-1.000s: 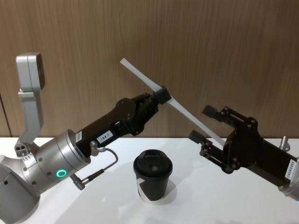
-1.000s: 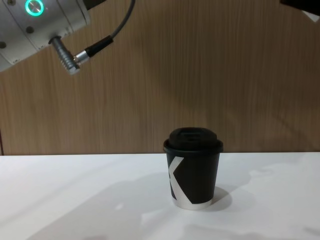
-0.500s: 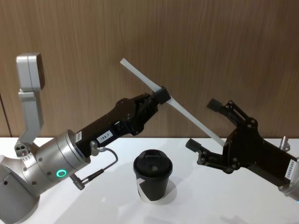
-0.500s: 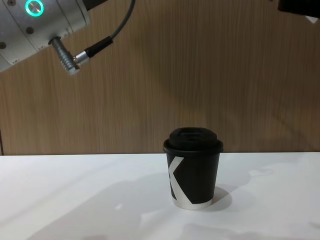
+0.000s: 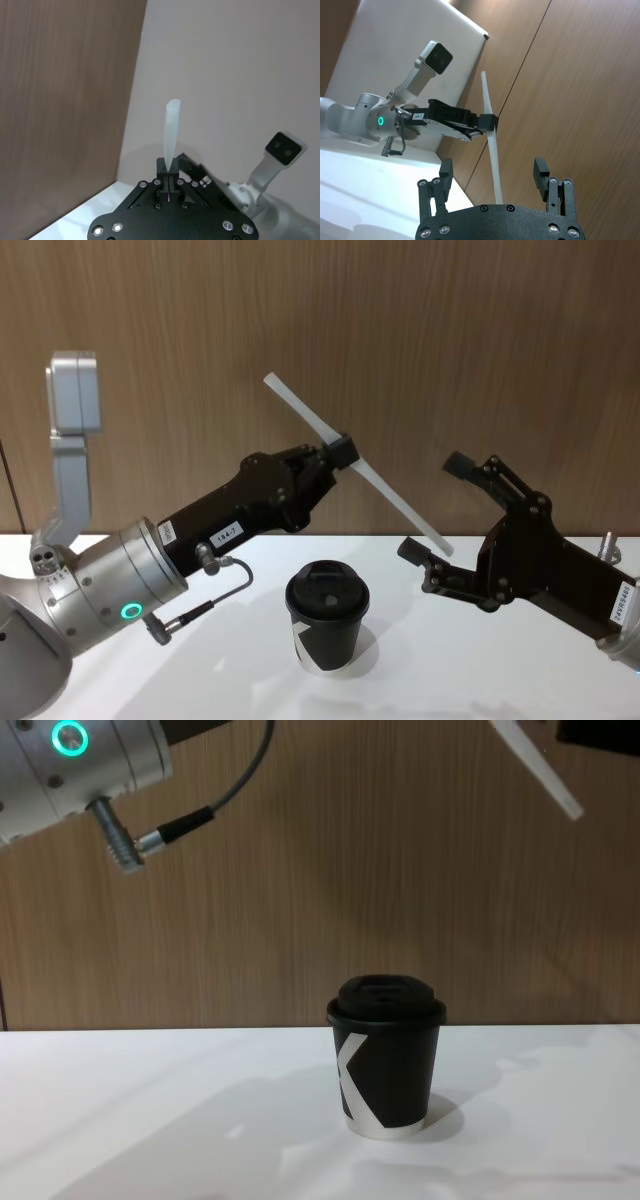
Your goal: Pick up the straw with one hand, pass it to the other hand, and insert it into the cup.
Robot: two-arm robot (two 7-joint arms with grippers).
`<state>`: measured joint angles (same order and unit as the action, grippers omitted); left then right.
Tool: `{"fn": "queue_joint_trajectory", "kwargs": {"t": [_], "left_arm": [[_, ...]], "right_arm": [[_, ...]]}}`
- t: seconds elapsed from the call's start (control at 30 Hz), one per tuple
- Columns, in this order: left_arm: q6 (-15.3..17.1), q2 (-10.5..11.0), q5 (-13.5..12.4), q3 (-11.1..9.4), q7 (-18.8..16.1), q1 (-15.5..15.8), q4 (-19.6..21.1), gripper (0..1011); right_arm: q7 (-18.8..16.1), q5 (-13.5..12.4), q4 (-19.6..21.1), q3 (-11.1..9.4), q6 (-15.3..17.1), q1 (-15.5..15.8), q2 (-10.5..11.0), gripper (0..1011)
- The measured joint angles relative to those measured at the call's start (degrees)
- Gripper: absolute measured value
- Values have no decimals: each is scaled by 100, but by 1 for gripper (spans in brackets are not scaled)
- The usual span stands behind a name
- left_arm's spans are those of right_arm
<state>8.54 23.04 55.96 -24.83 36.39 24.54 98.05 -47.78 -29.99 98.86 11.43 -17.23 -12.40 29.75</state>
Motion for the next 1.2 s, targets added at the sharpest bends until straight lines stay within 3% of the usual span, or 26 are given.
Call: {"fn": "queue_joint_trajectory", "kwargs": {"t": [0.3,0.73,1.2], "left_arm": [[217,289,-314,-90,-352,82,238,8],[817,783,-630,-203,-854,243,597,8],[1006,1084,-893,-294,-1227,285,801,7]], "right_arm": [[0,0,0,0,0,0,0,1001],[0,0,0,0,0,0,0,1001],[0,0,0,0,0,0,0,1001]]}}
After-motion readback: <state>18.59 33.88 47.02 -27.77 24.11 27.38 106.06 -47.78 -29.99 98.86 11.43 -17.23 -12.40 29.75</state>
